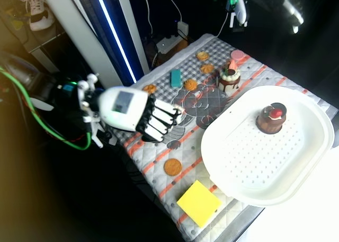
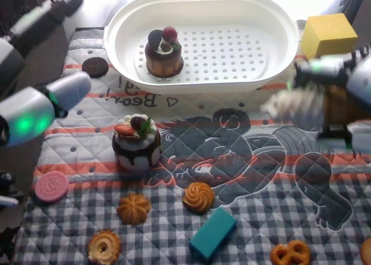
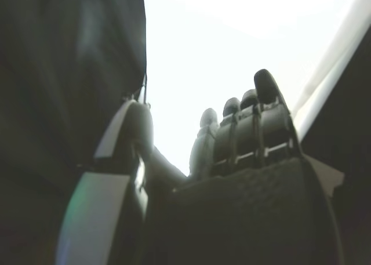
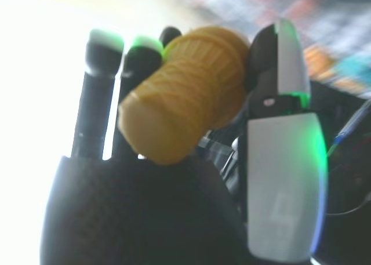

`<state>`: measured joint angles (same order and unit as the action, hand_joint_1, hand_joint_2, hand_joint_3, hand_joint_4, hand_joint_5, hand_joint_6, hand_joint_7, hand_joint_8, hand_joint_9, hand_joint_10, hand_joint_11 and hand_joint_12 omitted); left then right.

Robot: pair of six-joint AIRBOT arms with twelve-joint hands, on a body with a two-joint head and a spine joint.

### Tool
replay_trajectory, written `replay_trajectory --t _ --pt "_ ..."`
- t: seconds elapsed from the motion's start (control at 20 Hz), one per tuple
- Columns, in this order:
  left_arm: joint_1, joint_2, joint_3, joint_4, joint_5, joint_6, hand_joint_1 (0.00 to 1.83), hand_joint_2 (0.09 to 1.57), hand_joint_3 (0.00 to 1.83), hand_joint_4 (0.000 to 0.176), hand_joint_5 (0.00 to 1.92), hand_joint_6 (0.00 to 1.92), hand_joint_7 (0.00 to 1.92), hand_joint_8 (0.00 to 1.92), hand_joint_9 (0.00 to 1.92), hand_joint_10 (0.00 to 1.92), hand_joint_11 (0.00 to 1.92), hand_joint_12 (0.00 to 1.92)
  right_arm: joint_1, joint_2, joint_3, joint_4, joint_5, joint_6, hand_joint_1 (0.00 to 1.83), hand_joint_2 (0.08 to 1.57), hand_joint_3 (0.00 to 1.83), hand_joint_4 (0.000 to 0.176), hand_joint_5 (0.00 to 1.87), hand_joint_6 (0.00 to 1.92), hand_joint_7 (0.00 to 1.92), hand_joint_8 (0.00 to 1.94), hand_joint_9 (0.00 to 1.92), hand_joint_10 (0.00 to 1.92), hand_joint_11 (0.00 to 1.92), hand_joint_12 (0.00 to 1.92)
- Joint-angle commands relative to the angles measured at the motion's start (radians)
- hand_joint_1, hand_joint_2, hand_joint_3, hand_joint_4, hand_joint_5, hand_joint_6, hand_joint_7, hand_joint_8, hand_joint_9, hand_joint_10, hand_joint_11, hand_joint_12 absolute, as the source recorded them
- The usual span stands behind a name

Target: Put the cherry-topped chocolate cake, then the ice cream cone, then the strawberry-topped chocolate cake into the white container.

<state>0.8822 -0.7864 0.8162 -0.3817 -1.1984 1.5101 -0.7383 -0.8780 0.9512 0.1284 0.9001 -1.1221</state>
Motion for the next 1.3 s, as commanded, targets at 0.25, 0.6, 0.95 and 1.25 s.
replay_trajectory --t 0.25,0.6,0.95,1.25 --pt "0.0 0.005 -0.004 0.048 -0.065 0.002 0.67 1.36 0.0 0.045 0.1 0.0 0.01 0.01 0.0 0.0 0.0 0.01 0.254 -0.121 0.143 -0.001 -0.09 -0.1 1.16 1.29 0.0 0.0 0.7 1.29 0.66 1.7 0.57 1.82 0.63 1.92" --pt "0.0 -0.027 -0.003 0.086 -0.039 0.001 0.74 1.36 0.0 0.028 0.06 0.0 0.0 0.0 0.0 0.0 0.0 0.0 0.437 -0.308 0.376 0.115 -0.37 -0.216 1.13 1.32 0.0 0.0 0.74 1.39 0.49 1.71 0.27 1.7 0.29 1.92" --pt "-0.018 -0.065 0.017 0.106 0.018 0.0 0.84 1.33 0.0 0.06 0.04 0.0 0.01 0.0 0.0 0.0 0.0 0.0 0.45 -0.426 0.565 0.242 -0.512 -0.216 0.96 1.18 0.0 0.0 0.13 0.56 0.35 0.4 0.2 1.06 0.03 1.82" --pt "-0.019 -0.073 0.025 0.102 0.02 -0.009 0.78 1.34 0.0 0.038 0.0 0.0 0.0 0.0 0.0 0.0 0.02 0.01 0.45 -0.426 0.546 0.229 -0.509 -0.216 0.8 1.09 0.0 0.094 0.0 0.0 0.0 0.0 0.01 0.02 0.0 0.47"
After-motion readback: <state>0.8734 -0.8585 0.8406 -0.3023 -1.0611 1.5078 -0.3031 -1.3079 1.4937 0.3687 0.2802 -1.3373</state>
